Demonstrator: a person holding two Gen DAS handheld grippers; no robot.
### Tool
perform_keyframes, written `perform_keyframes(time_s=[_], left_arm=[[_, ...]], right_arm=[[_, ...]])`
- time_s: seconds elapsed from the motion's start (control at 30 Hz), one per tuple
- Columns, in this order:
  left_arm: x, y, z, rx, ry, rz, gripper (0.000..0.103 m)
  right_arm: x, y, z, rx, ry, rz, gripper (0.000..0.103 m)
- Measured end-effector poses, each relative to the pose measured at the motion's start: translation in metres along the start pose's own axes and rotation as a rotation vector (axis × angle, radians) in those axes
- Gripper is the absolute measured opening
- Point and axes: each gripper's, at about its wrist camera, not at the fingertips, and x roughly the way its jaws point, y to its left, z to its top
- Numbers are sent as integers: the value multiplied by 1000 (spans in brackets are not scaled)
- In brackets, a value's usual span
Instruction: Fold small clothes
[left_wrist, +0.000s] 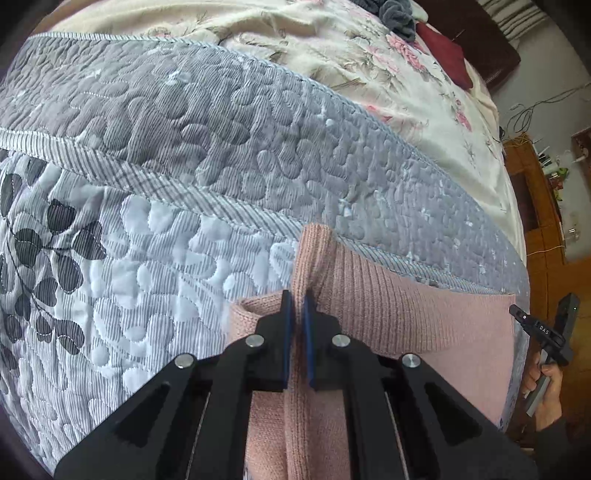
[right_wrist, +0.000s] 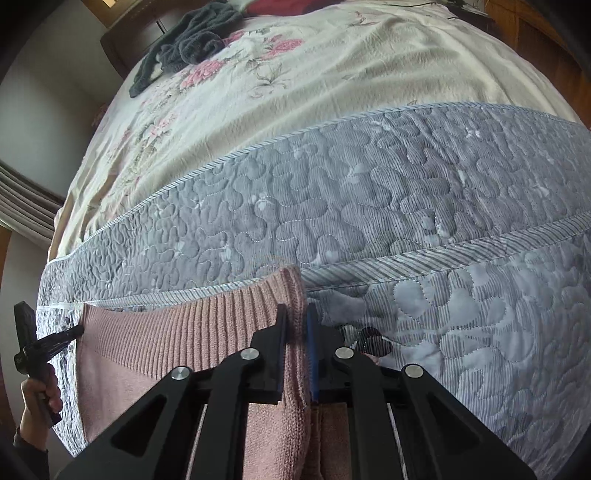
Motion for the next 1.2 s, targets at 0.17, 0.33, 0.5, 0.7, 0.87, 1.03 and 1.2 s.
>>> perform_keyframes(time_s=[0.17, 0.33, 0.5, 0.7, 0.87, 1.03, 1.2], left_arm=[[6, -3, -1, 26, -7, 96, 11], [-41, -38, -15, 109, -134, -93, 14], [22, -35, -21, 50, 44, -119, 10], [0, -27, -23, 28, 16, -193, 8], [-20, -43, -72, 163, 77, -350, 11], [2, -7, -89, 71, 104, -244, 1], [-58, -35, -134, 185, 45, -405, 5]], right_arm=[[21, -18, -4, 42, 17, 24, 19], [-28, -14, -16, 82, -86, 240, 25], [17, -15, -31, 132, 91, 311, 18], [-2, -27, -39, 175, 43, 357, 9], [-18, 6, -91, 42, 127, 465, 11], [-3, -25, -107, 134, 147, 415, 0], [-43, 24, -144, 8, 148, 513, 8]])
